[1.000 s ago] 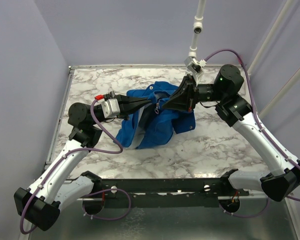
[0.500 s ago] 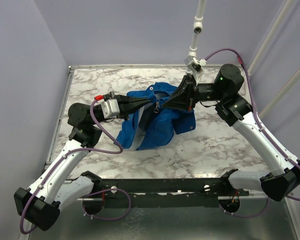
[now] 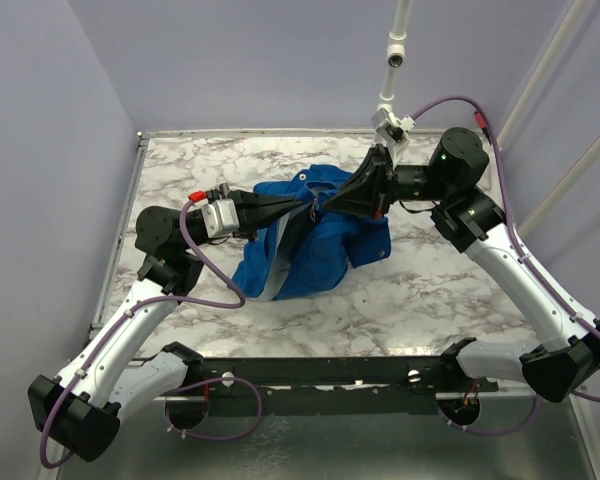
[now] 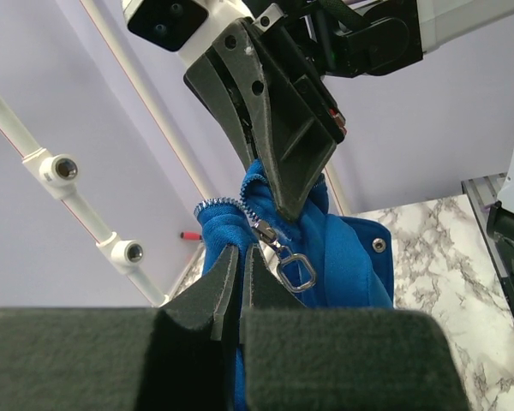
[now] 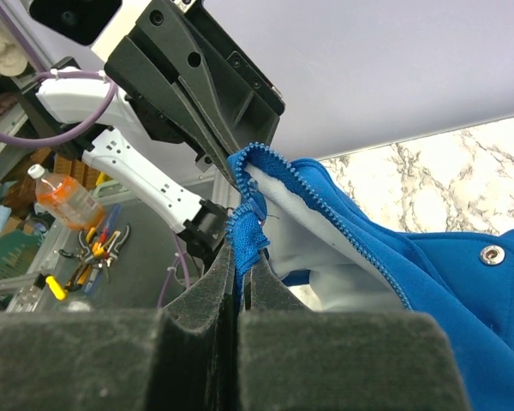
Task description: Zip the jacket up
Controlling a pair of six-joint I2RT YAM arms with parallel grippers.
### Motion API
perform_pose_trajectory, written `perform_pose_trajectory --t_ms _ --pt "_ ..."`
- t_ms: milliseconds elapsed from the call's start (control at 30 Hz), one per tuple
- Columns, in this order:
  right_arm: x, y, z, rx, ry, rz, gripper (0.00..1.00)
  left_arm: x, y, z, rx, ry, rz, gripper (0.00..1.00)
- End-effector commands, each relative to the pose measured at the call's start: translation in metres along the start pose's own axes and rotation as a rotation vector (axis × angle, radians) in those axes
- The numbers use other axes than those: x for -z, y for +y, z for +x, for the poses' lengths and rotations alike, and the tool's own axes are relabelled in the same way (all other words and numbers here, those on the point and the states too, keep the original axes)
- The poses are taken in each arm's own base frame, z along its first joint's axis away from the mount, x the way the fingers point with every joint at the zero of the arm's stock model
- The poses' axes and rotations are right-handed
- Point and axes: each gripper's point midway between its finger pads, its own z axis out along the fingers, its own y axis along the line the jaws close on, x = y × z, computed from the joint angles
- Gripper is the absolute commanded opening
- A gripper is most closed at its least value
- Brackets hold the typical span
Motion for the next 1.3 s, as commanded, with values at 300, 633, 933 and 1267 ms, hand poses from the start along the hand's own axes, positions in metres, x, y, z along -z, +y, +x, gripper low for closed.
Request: perform_pose_trajectory --t_ms 300,633,933,1267 --pt "0.012 0.041 -0.006 0.106 0.031 -0.201 0.01 -0.001 -0.013 -0.019 -0.044 -0.053 0.071 0.00" --pt "0.008 0.034 -0.010 0.098 0.026 -0.183 0.01 -0.002 -0.016 -0.021 -0.048 -0.059 0.093 0.00" --pt "0.008 0.019 0.008 0.066 0.059 -0.125 0.01 -0.003 -0.014 -0.027 -0.044 -0.075 0.084 0.00" --pt "0.006 0.016 -0.001 0.098 0.048 -0.114 0.01 -0.003 -0.016 -0.028 -0.024 -0.078 0.092 0.00"
